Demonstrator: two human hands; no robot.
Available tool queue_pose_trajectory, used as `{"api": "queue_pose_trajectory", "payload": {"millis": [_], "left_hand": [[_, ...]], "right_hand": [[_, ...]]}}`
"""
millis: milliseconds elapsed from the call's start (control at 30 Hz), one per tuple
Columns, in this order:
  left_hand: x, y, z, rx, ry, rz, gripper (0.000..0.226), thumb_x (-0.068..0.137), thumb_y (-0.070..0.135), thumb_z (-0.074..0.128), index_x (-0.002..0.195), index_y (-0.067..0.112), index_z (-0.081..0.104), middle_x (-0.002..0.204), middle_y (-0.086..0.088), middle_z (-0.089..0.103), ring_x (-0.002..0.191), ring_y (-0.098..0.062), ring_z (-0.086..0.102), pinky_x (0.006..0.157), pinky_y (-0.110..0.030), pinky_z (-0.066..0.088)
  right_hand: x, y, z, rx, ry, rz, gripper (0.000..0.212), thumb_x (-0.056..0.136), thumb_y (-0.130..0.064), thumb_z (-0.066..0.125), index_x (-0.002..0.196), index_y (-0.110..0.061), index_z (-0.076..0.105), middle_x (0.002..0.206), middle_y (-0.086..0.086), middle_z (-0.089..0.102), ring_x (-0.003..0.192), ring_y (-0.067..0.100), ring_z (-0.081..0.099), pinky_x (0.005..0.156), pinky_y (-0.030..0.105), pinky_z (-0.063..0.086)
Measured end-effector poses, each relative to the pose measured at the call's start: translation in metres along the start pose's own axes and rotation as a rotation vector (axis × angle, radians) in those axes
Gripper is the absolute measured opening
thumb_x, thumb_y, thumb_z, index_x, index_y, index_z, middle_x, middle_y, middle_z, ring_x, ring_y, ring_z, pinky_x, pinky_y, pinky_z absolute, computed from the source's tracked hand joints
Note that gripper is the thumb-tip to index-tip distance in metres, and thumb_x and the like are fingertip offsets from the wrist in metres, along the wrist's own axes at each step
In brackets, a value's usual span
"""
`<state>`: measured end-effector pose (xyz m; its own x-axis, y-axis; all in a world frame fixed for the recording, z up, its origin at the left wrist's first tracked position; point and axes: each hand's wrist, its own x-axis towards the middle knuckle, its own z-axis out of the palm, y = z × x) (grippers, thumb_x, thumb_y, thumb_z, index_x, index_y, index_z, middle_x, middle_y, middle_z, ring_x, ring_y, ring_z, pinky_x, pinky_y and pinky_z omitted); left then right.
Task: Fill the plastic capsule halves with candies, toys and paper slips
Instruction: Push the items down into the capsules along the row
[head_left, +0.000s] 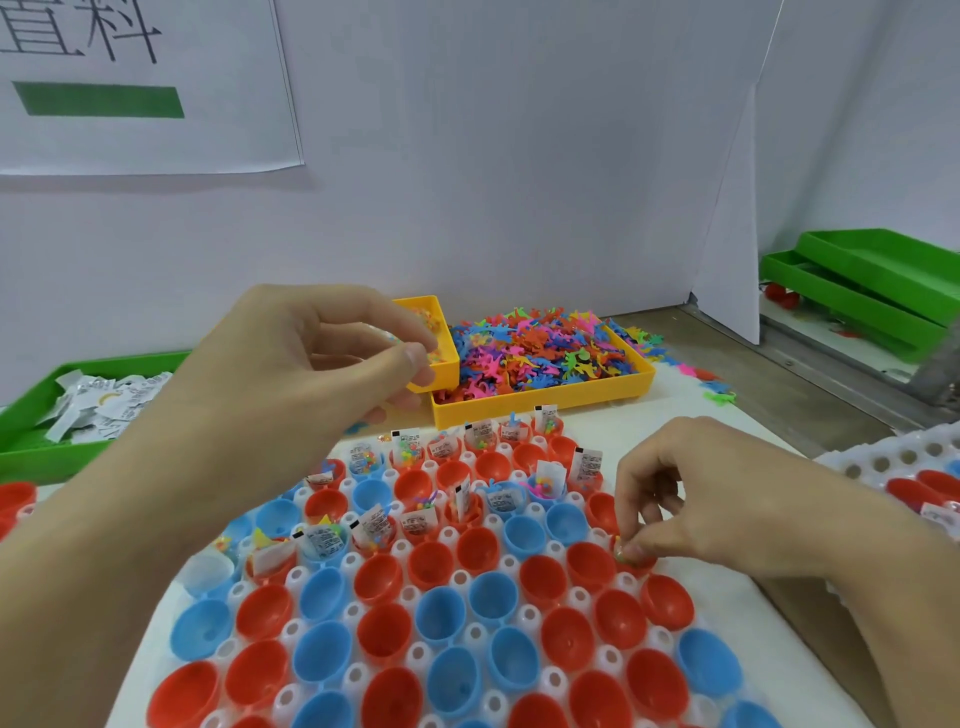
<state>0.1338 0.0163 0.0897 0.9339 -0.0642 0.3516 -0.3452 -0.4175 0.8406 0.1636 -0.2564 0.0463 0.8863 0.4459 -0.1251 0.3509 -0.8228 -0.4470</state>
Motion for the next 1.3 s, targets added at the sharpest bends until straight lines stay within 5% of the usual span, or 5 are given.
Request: {"api": "queue_pose_trajectory", "payload": {"millis": [533,733,900,1100,1300], "left_hand": [[0.001,-0.003,-0.003,0.030,0.014,0.031,0.015,0.085,0.024,0.066,0.086,0.036,0.075,0.080,0.004,0.077,0.076,-0.013,0.074,0.071,-0.033,0.060],[0.004,-0.009,-0.009,0.045,0.048,0.037,0.020,0.089,0.019,0.065,0.087,0.037,0.074,0.081,0.004,0.077,0.076,-0.013,0.074,0.070,-0.034,0.060],[0.005,-0.015,-0.018,0.051,0.055,0.036,0.009,0.082,0.029,0.073,0.087,0.036,0.075,0.084,0.004,0.077,0.079,-0.013,0.074,0.076,-0.035,0.054],[0.004,-0.036,-0.049,0.054,0.193,0.019,0.031,0.075,0.051,0.062,0.098,0.035,0.076,0.094,0.008,0.077,0.092,-0.012,0.074,0.086,-0.037,0.050],[-0.023,-0.130,-0.090,0.323,0.504,-0.345,0.020,0.080,0.060,0.052,0.088,0.053,0.068,0.094,0.019,0.069,0.100,-0.020,0.064,0.097,-0.054,0.048]], "right_hand": [[0.000,-0.002,0.004,-0.041,-0.011,-0.030,0.023,0.075,-0.037,0.083,0.063,-0.052,0.069,0.082,-0.025,0.058,0.081,-0.007,0.053,0.065,0.014,0.045],[0.000,0.002,0.001,0.028,-0.020,-0.031,0.017,0.075,-0.039,0.082,0.065,-0.050,0.074,0.082,-0.022,0.064,0.083,0.006,0.058,0.076,0.028,0.052],[0.002,0.009,-0.002,0.187,-0.008,-0.134,0.008,0.078,-0.038,0.081,0.076,-0.045,0.077,0.068,-0.008,0.063,0.063,0.009,0.054,0.059,0.022,0.044],[0.010,0.016,0.003,0.318,0.265,-0.186,0.007,0.087,-0.032,0.072,0.086,-0.035,0.078,0.072,-0.011,0.069,0.067,0.005,0.059,0.061,0.010,0.041],[0.034,0.030,0.020,0.345,0.544,-0.004,0.014,0.097,-0.025,0.061,0.100,-0.027,0.074,0.091,-0.020,0.071,0.083,-0.003,0.065,0.068,0.006,0.045]]}}
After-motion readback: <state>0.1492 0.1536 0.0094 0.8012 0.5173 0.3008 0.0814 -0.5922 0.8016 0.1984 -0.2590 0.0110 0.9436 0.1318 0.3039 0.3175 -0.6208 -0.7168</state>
